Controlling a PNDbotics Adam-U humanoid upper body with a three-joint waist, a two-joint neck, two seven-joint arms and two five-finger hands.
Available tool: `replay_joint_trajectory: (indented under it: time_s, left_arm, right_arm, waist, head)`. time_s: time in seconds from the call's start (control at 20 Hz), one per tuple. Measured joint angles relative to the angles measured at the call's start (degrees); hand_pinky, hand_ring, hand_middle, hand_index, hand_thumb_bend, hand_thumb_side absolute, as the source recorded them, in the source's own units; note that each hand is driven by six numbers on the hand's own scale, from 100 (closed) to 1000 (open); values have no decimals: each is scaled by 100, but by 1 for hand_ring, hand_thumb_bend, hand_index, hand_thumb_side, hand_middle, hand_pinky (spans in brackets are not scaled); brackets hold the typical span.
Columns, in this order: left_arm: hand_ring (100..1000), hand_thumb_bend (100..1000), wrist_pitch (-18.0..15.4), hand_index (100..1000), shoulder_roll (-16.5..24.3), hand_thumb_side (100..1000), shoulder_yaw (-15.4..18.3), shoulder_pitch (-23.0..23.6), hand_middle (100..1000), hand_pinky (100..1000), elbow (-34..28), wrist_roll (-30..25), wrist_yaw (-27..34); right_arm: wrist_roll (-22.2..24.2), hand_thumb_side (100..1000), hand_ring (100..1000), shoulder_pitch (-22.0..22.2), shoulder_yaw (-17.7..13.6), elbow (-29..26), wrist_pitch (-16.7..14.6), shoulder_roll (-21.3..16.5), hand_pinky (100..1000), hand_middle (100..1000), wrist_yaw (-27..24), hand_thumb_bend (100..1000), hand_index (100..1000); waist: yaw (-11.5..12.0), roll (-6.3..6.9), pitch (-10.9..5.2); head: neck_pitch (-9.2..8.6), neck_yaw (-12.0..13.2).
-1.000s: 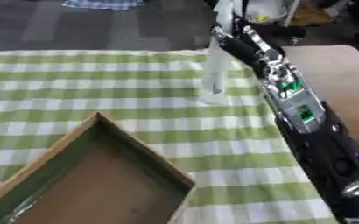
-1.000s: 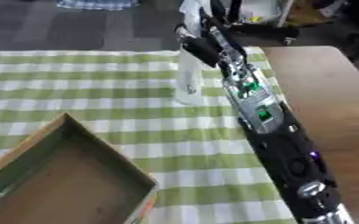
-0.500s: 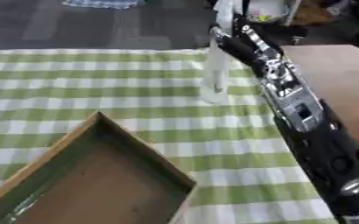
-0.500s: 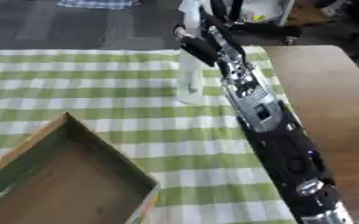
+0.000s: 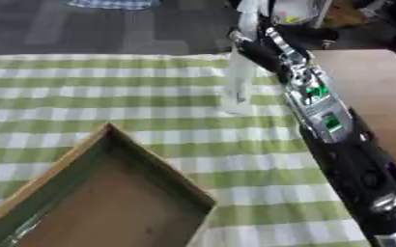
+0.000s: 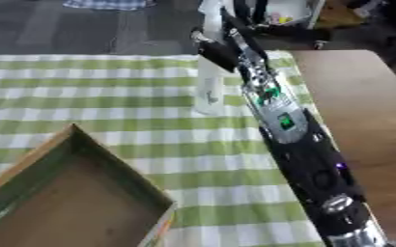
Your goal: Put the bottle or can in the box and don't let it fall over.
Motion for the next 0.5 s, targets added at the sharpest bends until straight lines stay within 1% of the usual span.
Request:
replay_joint_trajectory:
  time_s: [0.5]
  left_arm:
    - [649, 180, 0, 798, -2, 864, 0, 0, 819, 1000, 0, 0, 0]
  right_arm:
    - [-1, 613, 1000, -101, 0, 175, -1, 25, 965, 1000, 20, 100, 1000]
  waist:
    - [0, 11, -1]
  head:
    - [-45, -30]
